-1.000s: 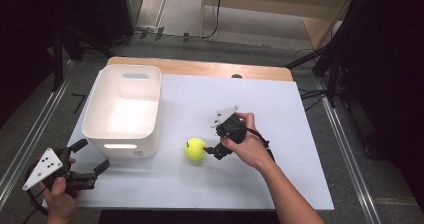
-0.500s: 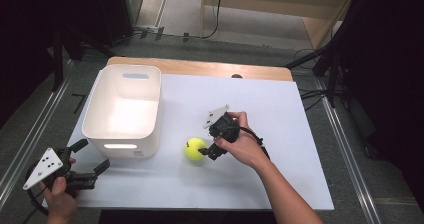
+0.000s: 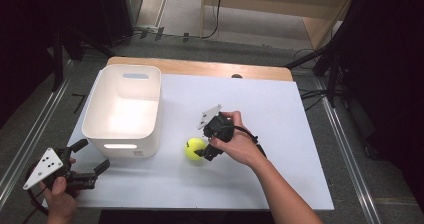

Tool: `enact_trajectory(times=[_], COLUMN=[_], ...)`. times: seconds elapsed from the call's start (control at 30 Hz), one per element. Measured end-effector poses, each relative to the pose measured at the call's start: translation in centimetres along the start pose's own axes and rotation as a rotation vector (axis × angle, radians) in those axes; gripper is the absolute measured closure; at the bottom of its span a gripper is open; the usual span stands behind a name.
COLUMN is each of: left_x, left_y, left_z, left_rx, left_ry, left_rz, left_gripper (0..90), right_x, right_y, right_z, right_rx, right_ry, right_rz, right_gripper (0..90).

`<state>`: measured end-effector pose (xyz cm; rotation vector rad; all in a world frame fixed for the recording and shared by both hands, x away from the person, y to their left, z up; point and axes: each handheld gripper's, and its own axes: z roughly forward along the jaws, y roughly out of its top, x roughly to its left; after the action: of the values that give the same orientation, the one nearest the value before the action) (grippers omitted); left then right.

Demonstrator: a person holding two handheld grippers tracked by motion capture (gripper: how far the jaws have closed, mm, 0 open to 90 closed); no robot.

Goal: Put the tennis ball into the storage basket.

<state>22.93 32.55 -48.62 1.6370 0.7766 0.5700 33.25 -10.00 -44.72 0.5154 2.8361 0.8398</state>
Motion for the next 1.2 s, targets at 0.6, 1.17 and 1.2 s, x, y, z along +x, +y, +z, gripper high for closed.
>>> enact_trajectory(times=[0.6,1.17,1.2], left_x=[0.0,0.0,0.0], left_y=[0.0,0.0,0.0], left_z=[0.0,0.0,0.0], left_rx=[0.0,0.0,-0.001], left_ry=[0.001,0.001,0.001], left_rz=[0.001,0.002,0.0], left_gripper=[0.0,0.0,0.0], right_x=[0.5,0.8,0.8], right_y=[0.8,1.2,1.2], right_z=[0.7,1.3,1.4], right_rx=[0.053,0.089,0.083], right_ry=[0.042,0.084,0.089], right_rz=[-0.032,-0.058,-0.069], right_gripper=[0.8,11.2,11.4])
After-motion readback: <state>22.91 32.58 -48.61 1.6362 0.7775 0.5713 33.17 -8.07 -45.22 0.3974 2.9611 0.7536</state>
